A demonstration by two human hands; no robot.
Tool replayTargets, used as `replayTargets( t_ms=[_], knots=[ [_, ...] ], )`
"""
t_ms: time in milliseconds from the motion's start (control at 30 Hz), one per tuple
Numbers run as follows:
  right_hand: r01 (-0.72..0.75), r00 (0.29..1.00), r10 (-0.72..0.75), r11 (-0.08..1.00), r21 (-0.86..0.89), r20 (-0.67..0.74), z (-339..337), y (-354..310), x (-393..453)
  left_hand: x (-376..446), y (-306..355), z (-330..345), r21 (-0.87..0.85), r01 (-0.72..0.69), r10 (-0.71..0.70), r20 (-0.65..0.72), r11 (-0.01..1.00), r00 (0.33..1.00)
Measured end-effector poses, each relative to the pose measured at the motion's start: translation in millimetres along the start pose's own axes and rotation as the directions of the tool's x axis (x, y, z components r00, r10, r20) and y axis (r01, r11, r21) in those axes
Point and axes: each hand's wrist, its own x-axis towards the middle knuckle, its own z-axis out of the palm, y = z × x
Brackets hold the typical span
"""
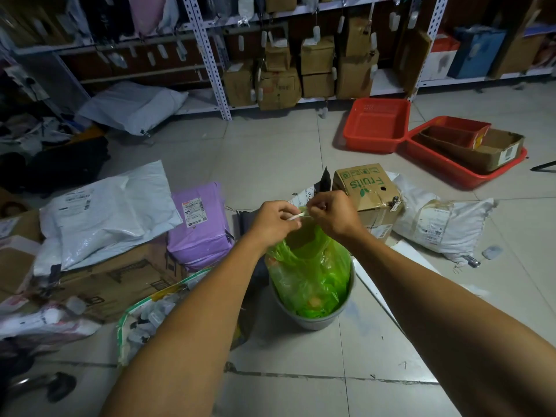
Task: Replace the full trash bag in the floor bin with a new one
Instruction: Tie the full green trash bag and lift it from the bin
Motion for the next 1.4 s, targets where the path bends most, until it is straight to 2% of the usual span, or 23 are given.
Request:
replayTargets(
  t_ms=[100, 233, 333, 433, 533, 600, 767, 900, 1000, 1067, 1133, 1200, 1400],
  knots=[
    [0.083, 0.992, -0.07, 0.988, -0.129, 0.104, -1.6, -3.2, -3.9, 0.8, -1.3, -2.2, 0.089, -0.085, 0.09, -0.048, 0.992, 0.995],
    [0.063, 0.967, -0.022, 0.986, -0.155, 0.252, 0.9, -1.1, -3.3, 2.7, -1.5, 0.1, 0.164, -0.101, 0.122, -0.126, 0.981, 0.985],
    [-0.074, 0.946, 0.066, 0.997, 0.013, 0.318, -3.7, -0.6, -4.1, 3.4, -6.0, 2.3, 0.176, -0.091, 0.118, -0.148, 0.98, 0.982],
    [-0.274, 0.906, 0.165, 0.93, 0.244, 0.39, -9.3, -1.6, -8.5, 4.9, -9.7, 4.5, 0.151, -0.049, 0.061, -0.08, 0.987, 0.995],
    [-0.341, 0.898, 0.199, 0.877, 0.338, 0.391, -9.6, 1.7, -9.1, 3.3, -9.4, 4.3, 0.086, -0.011, 0.009, 0.018, 0.996, 1.0],
    [-0.339, 0.908, 0.199, 0.865, 0.37, 0.368, -9.3, 1.1, -8.6, 2.7, -9.6, 3.6, 0.061, -0.042, 0.039, 0.052, 0.997, 0.998],
    [-0.264, 0.95, 0.167, 0.879, 0.396, 0.263, -10.6, 1.1, -4.5, 3.6, -9.9, 3.4, 0.127, -0.127, 0.137, -0.069, 0.984, 0.988],
    [-0.195, 0.971, 0.14, 0.934, 0.301, 0.195, -13.8, 9.7, -2.5, 2.6, -11.9, 2.8, 0.112, -0.106, 0.116, -0.08, 0.988, 0.99],
    [-0.075, 0.989, 0.07, 0.996, 0.038, 0.129, -19.0, 15.4, -4.1, 4.8, -18.7, 0.1, 0.061, -0.08, 0.09, -0.172, 0.995, 0.981],
    [-0.027, 0.997, 0.037, 0.991, -0.13, 0.072, -24.1, 21.7, -5.9, 8.3, -27.1, -6.2, 0.007, -0.028, 0.029, -0.273, 1.0, 0.962],
    [-0.061, 0.998, 0.064, 0.974, -0.218, 0.01, -27.9, 33.4, -6.8, 11.9, -38.2, -15.1, -0.017, 0.044, -0.047, -0.341, 0.999, 0.939],
    [-0.123, 0.992, 0.12, 0.959, -0.254, -0.027, -26.8, 45.2, -7.3, 14.8, -50.3, -23.0, -0.019, 0.094, -0.095, -0.346, 0.995, 0.933],
    [-0.123, 0.992, 0.112, 0.904, -0.409, -0.05, -28.2, 53.6, -12.2, 15.9, -69.3, -30.2, -0.056, 0.152, -0.162, -0.354, 0.987, 0.921]
  ],
)
